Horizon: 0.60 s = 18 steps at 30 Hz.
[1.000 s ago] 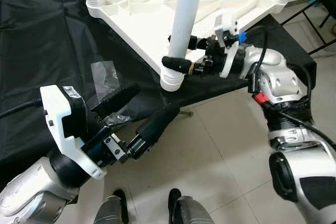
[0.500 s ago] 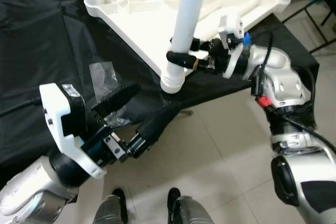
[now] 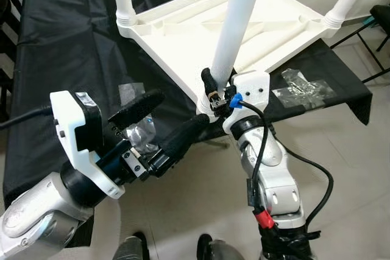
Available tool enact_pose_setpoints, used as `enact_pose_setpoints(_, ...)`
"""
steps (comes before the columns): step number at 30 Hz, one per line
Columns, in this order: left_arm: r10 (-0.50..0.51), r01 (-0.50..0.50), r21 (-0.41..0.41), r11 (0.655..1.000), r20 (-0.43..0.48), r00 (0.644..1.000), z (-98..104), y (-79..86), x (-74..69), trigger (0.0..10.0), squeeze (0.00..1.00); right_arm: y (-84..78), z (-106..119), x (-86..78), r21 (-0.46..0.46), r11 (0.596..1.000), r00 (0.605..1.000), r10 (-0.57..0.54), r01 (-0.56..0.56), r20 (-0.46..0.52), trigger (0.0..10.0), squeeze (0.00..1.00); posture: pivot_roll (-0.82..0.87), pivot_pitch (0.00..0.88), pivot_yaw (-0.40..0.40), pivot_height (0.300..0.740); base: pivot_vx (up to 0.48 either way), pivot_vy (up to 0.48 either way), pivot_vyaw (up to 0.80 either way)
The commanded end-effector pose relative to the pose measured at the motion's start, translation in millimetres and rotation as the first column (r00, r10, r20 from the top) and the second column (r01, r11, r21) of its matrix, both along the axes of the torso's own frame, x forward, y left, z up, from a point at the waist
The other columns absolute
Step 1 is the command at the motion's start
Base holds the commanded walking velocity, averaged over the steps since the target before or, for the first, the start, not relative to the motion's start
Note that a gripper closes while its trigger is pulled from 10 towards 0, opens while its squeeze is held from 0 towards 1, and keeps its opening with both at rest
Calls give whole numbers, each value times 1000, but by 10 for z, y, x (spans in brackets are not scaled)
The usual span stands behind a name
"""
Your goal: Building children table
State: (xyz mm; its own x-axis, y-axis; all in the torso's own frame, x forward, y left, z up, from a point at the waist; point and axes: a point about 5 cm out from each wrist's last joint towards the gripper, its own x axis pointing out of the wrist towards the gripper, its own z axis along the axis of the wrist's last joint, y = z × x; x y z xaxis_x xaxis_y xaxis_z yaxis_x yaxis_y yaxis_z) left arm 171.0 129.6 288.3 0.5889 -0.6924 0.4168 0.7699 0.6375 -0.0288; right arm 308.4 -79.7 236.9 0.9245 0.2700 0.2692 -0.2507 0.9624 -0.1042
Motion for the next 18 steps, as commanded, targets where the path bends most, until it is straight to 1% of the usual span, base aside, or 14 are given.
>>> enact_pose_setpoints(1, -23, 23, -1, 1000, 0, 1000, -22, -28, -2, 10000, 0, -61, -490, 157, -22, 998, 962, -61, 57, -267, 5569, 0, 50, 315, -92, 740, 0, 0, 0)
enact_pose_setpoints(2, -23, 23, -1, 1000, 0, 1000, -22, -28, -2, 10000, 0, -61, -490, 157, -22, 998, 962, -61, 57, -267, 5569, 0, 50, 315, -92, 740, 0, 0, 0)
enact_pose_setpoints(3, -27, 27, -5, 1000, 1, 1000, -24, -34, 6, 10000, 0, -31, -337, 170, 16, 999, 976, 39, -37, -214, 10000, 0, 47, 317, -93, 740, 0, 0, 0)
enact_pose_setpoints(5, -27, 27, -5, 1000, 1, 1000, -24, -34, 6, 10000, 0, -31, -337, 170, 16, 999, 976, 39, -37, -214, 10000, 0, 47, 317, -93, 740, 0, 0, 0)
enact_pose_setpoints(6, -28, 28, -8, 1000, 0, 1000, -26, -38, 8, 10000, 0, -28, -203, 136, 28, 987, 973, 160, -158, -164, 10000, 106, 46, 322, -94, 740, 0, 0, 0)
enact_pose_setpoints(7, -28, 28, -10, 1000, -2, 1000, -28, -39, 4, 10000, 0, -92, -79, 111, 30, 967, 960, 255, -254, -116, 10000, 1000, 46, 327, -95, 740, 0, 0, 0)
enact_pose_setpoints(8, -27, 27, -9, 1000, -6, 1000, -33, -37, -5, 10000, 0, -175, 30, 95, 17, 942, 939, 335, -335, -77, 10000, 1000, 47, 334, -94, 740, 0, 0, 0)
enact_pose_setpoints(9, -27, 27, -9, 1000, -6, 1000, -33, -37, -5, 10000, 0, -175, 30, 95, 17, 942, 939, 335, -335, -77, 10000, 1000, 47, 334, -94, 740, 0, 0, 0)
enact_pose_setpoints(10, -26, 26, -8, 1000, -10, 1000, -38, -37, -16, 10000, 0, -291, 154, 60, -13, 917, 916, 398, -399, -47, 10000, 1000, 48, 338, -93, 740, 0, 0, 0)
enact_pose_setpoints(12, -26, 26, -8, 1000, -9, 1000, -39, -37, -16, 10000, 0, -319, 183, 50, -24, 911, 911, 411, -412, -44, 10000, 1000, 48, 338, -93, 740, 0, 0, 0)
enact_pose_setpoints(13, -27, 27, -10, 1000, -10, 1000, -38, -38, -20, 10000, 0, -376, 214, 63, -31, 894, 894, 446, -447, -50, 10000, 1000, 52, 348, -92, 740, 0, 0, 0)
enact_pose_setpoints(15, -27, 27, -10, 1000, -10, 1000, -38, -38, -20, 10000, 0, -376, 214, 63, -31, 894, 894, 446, -447, -50, 10000, 1000, 52, 348, -92, 740, 0, 0, 0)
enact_pose_setpoints(16, -28, 28, -11, 1000, -9, 1000, -38, -38, -21, 10000, 0, -417, 238, 80, -33, 880, 881, 471, -473, -54, 10000, 1000, 52, 348, -92, 740, 0, 0, 0)
enact_pose_setpoints(18, -28, 28, -11, 1000, -9, 1000, -38, -38, -21, 10000, 0, -417, 238, 80, -33, 880, 881, 471, -473, -54, 10000, 1000, 52, 348, -92, 740, 0, 0, 0)
